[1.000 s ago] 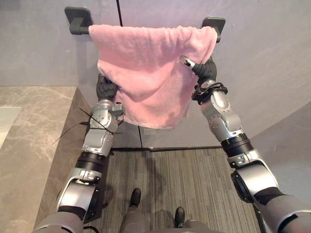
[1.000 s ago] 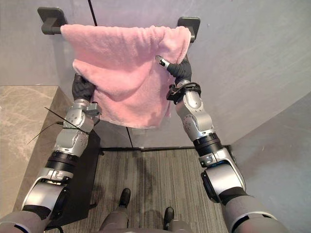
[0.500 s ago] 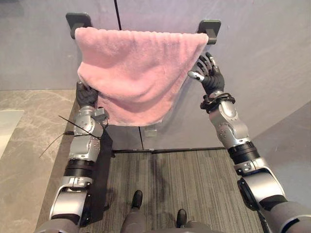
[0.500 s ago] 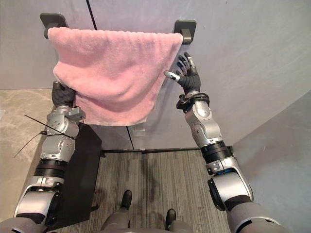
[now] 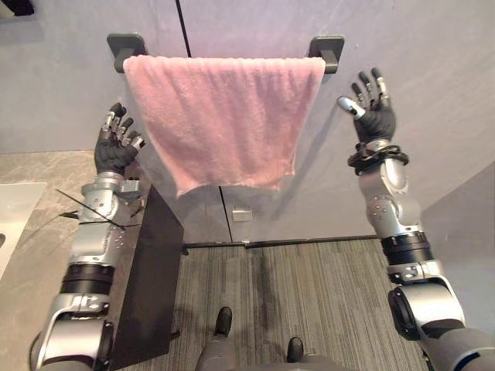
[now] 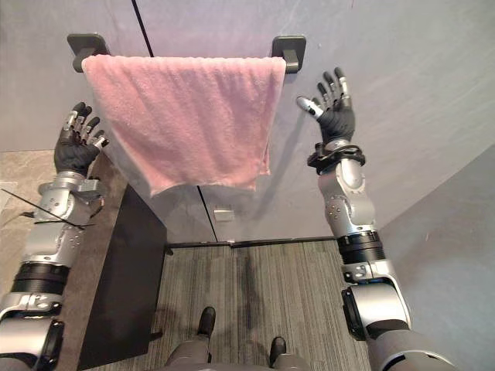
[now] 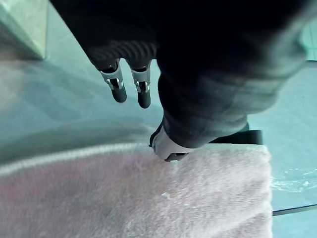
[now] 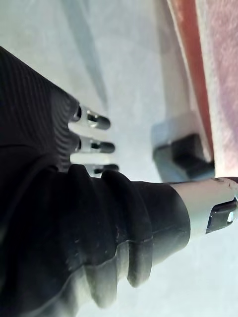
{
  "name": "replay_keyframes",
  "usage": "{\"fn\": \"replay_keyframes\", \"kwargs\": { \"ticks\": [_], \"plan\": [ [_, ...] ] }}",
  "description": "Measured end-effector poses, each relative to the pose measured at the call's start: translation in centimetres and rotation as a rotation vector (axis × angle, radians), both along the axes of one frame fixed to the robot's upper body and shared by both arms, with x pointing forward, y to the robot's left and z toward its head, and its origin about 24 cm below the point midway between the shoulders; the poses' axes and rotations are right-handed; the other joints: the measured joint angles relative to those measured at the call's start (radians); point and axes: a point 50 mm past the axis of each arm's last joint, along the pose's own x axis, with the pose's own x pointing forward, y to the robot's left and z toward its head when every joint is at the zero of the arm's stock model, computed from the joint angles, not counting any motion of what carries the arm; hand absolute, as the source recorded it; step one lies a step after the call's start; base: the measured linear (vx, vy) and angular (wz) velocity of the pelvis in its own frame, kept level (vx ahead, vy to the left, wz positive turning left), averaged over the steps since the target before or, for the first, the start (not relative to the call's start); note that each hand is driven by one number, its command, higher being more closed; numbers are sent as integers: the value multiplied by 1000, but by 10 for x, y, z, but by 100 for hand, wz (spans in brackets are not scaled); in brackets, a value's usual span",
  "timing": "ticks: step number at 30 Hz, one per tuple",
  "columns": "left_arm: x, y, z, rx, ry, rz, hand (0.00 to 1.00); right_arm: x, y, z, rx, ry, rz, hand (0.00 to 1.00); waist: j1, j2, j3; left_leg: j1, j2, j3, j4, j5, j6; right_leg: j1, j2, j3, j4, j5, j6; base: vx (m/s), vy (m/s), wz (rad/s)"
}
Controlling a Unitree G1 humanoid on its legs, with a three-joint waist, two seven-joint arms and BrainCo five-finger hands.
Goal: Organize washtable
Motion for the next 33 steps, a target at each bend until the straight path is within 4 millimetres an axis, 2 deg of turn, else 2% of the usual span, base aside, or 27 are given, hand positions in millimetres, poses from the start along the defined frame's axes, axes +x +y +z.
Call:
{"fn": "replay_keyframes", "kwargs": {
  "ticks": [2, 4, 6, 9, 14, 16, 19, 20, 21, 23, 25, 29, 33],
  "plan": [
    [-10, 14, 5, 8, -23, 43, 0, -8, -6, 13, 1, -73, -16, 0, 7, 13, -13, 1, -1, -3, 0, -1, 1, 6, 0, -1, -7, 0, 0, 7, -9, 5],
    [-13, 20, 9, 15, -35, 65, 0, -16, -14, 22, -6, -130, -39, 0, 21, 27, -25, 1, -2, -6, 0, -1, 1, 10, 0, -8, -11, 0, 0, 5, -17, 8],
    [-22, 28, 15, 19, -68, 99, 0, -20, -15, 27, -3, -166, -44, 0, 20, 36, -33, 7, -5, -16, -1, -1, 1, 21, -1, -20, -12, -1, 0, 9, -19, 13],
    [-44, 33, 36, 48, -194, 157, 0, -30, -19, 37, -17, -239, -77, 0, 24, 44, -40, 23, -7, -19, -3, -1, 1, 36, -3, -23, -13, -4, -1, -9, -22, 5],
    [-56, 25, 58, 60, -337, 144, 0, -38, -8, 46, -13, -317, -24, 0, 23, 50, -53, 26, -8, -23, -6, -4, 4, 37, -3, -27, -16, -7, -6, -56, -12, 2],
    [-56, 20, 59, 60, -352, 108, 0, -38, 3, 43, -23, -320, 27, 0, 23, 50, -56, 26, -8, -24, -6, -6, 2, 39, -3, -27, -19, -7, -7, -35, -3, 1],
    [-49, 5, 52, 69, -311, -19, 0, -35, 39, 25, -84, -274, 193, 0, 23, 50, -68, 26, -9, -24, -6, -7, 1, 39, -4, -28, -21, -6, -7, 0, 0, 0],
    [-44, -8, 44, 88, -270, -99, 0, -36, 64, 13, -117, -240, 305, 0, 23, 50, -74, 25, -9, -24, -6, -7, 1, 39, -4, -28, -22, -6, -7, 0, 0, 0],
    [-41, -16, 38, 99, -243, -147, 0, -38, 79, 4, -136, -213, 377, 0, 23, 50, -77, 23, -9, -24, -6, -6, 1, 38, -4, -30, -23, -6, -7, 11, -10, 4],
    [-36, -31, 28, 104, -196, -234, 0, -42, 105, -10, -155, -171, 512, 0, 23, 50, -78, 18, -10, -27, -6, -3, 4, 36, -4, -34, -24, -6, -7, 13, -12, 6],
    [-33, -43, 17, 88, -141, -318, 0, -46, 123, -19, -166, -140, 615, 0, 23, 49, -79, 15, -12, -29, -6, -1, 2, 36, -6, -37, -26, -4, -3, 22, -11, 4],
    [-25, -59, -10, 43, -16, -413, 0, -47, 141, -36, -189, -84, 694, 0, 21, 46, -80, 11, -12, -29, -4, -1, 1, 34, -8, -38, -26, -2, 2, 0, 0, 0],
    [-20, -68, -34, 19, 85, -448, 0, -49, 150, -44, -211, -54, 735, 0, 22, 39, -85, -2, -8, -29, -1, -1, 1, 19, -3, -34, -24, -2, 2, 12, -15, -2]
  ]
}}
